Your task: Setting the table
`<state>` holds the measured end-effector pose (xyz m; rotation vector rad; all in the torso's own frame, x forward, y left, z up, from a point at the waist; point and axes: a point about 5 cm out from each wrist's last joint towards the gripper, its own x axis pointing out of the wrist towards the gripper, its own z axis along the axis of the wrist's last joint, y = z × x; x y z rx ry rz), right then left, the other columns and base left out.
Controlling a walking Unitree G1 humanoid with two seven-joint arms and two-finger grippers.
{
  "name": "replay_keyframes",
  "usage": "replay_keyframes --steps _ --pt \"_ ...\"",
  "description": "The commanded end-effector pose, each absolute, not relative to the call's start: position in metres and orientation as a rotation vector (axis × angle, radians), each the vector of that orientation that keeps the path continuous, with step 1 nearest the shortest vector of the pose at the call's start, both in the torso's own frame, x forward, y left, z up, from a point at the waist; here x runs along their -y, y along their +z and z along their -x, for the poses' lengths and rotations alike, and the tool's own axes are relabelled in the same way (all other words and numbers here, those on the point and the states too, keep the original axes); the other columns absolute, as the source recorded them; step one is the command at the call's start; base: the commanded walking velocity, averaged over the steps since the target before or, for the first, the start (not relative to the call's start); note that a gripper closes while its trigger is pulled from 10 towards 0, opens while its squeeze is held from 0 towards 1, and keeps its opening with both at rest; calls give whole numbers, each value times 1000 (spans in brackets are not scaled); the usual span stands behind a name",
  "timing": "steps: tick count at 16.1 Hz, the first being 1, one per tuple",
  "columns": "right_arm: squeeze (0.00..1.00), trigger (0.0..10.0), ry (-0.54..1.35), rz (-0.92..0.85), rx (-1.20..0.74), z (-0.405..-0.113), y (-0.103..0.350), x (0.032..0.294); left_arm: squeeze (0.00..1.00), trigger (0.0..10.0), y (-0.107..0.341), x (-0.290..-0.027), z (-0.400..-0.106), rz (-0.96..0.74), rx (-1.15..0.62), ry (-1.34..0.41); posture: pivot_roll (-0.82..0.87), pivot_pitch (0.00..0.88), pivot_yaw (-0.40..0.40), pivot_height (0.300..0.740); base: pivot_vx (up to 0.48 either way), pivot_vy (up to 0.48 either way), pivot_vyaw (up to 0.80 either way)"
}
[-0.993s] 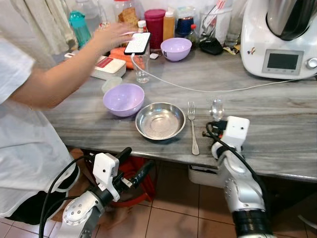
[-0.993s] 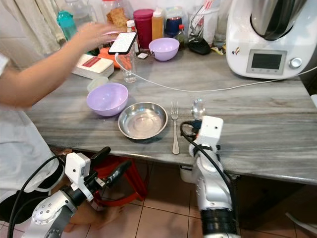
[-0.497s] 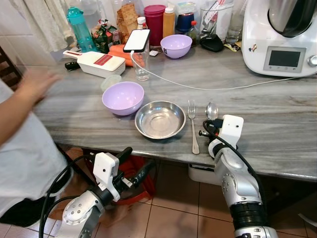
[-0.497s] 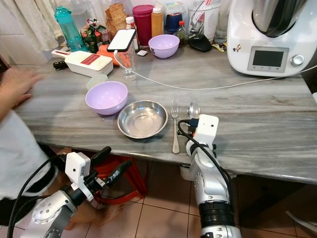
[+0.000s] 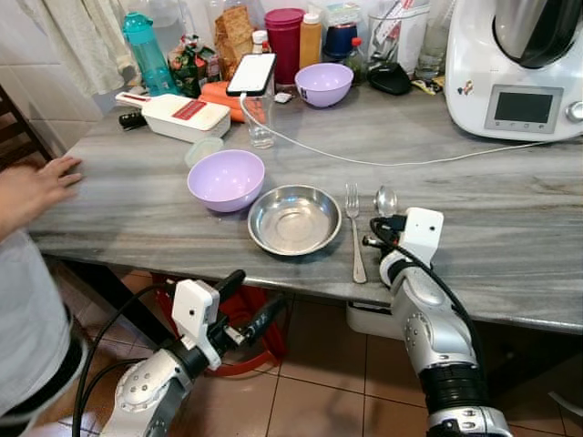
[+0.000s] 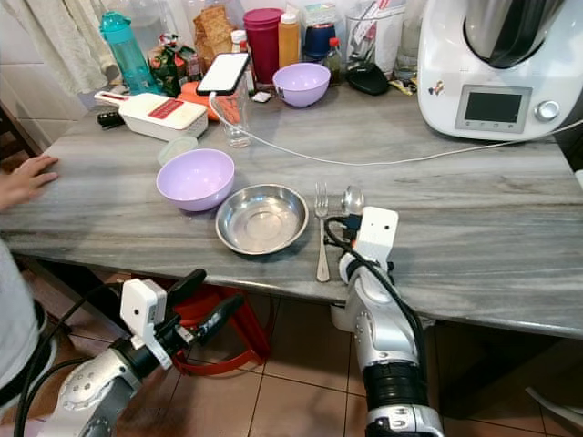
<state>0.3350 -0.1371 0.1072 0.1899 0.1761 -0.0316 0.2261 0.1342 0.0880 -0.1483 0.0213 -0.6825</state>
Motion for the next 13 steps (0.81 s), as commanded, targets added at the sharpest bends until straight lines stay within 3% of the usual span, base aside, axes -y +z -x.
replay_keyframes --steps 1,4,5,6,13 --pt "0 10000 -32 -208 -207 -335 101 135 0 10000 90 -135 -227 135 -21 -695 -82 87 103 740 0 0 0" --pt "16 10000 -29 -212 -210 -336 100 133 0 10000 90 -134 -227 140 -24 -703 -81 86 105 740 0 0 0" --pt "718 10000 -32 -211 -214 -335 99 133 0 10000 90 -134 -227 140 -24 -705 -81 86 105 740 0 0 0" --pt "1000 10000 -33 -211 -216 -335 98 133 0 10000 90 -134 -227 140 -24 -706 -81 85 105 740 0 0 0" --pt "1000 10000 -47 -208 -207 -335 98 140 0 10000 90 -133 -228 136 -26 -713 -81 79 107 740 0 0 0"
